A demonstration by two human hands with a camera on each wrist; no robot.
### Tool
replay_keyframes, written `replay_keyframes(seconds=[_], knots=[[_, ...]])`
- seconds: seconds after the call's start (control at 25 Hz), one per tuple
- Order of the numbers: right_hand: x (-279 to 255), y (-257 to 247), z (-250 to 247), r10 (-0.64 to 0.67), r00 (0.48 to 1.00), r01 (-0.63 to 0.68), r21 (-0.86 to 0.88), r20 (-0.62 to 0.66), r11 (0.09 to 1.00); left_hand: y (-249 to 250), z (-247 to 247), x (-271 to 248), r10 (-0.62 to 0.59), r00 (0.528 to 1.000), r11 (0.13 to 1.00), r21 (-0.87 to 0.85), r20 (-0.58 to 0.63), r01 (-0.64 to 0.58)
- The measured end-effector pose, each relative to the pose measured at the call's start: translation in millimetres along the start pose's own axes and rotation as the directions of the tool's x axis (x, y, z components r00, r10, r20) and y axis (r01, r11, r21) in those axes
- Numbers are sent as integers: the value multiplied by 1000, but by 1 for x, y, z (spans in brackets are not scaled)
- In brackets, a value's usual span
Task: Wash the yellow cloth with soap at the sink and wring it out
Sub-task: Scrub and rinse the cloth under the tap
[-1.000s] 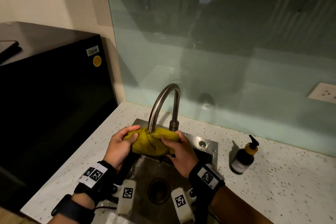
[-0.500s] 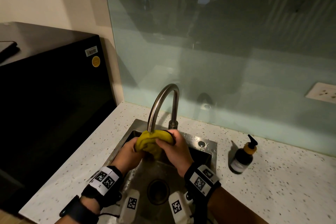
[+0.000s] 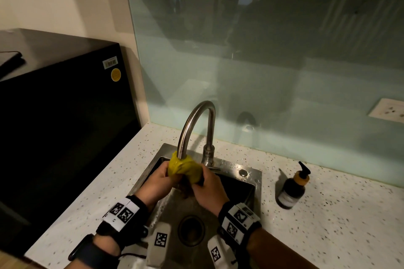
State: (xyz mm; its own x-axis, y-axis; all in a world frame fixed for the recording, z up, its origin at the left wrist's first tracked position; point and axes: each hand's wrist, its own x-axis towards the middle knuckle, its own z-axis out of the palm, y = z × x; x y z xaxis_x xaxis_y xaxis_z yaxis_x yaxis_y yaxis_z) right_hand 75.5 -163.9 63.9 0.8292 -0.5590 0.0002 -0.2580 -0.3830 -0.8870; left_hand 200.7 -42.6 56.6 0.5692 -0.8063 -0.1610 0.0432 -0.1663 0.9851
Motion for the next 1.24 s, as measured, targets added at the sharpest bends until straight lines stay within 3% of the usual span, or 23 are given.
replay_keyframes(seconds=[0.12, 0.2, 0.28, 0.44, 0.56, 0.68, 0.8, 0.96, 1.08, 1.24], knots=[[3, 1, -4, -3, 1000, 3, -33, 9, 999, 15, -3, -11, -51, 994, 993, 99, -101, 61], [3, 1, 0, -19, 998, 19, -10, 61, 1000, 24, 3, -18, -68, 998, 998, 19, -19, 68], [3, 1, 4, -45, 993, 42, 32, 112, 999, 22, 5, -14, -75, 997, 995, -59, -10, 75], [-1, 0, -2, -66, 981, 17, 261, 180, 965, 14, 5, -9, -99, 987, 980, -185, -130, 74], [0, 2, -9, -4, 983, -71, 401, 182, 913, 12, 5, -8, -101, 969, 970, -241, -227, 45], [3, 1, -3, 107, 973, -188, 428, 207, 884, 6, 6, -6, -67, 969, 987, -156, -237, 31], [5, 4, 5, 158, 977, -204, 392, 145, 897, 2, 8, -4, 25, 983, 999, -38, -179, -32], [6, 0, -2, 59, 995, -76, 222, 81, 972, 8, 8, -4, 100, 991, 949, 307, -87, -69], [3, -3, -4, -16, 995, 2, 131, 102, 991, 17, 9, -7, 107, 994, 899, 428, -7, -94], [3, -2, -1, -14, 999, 9, 127, 40, 992, 18, 11, -8, 131, 982, 880, 472, -136, -52]])
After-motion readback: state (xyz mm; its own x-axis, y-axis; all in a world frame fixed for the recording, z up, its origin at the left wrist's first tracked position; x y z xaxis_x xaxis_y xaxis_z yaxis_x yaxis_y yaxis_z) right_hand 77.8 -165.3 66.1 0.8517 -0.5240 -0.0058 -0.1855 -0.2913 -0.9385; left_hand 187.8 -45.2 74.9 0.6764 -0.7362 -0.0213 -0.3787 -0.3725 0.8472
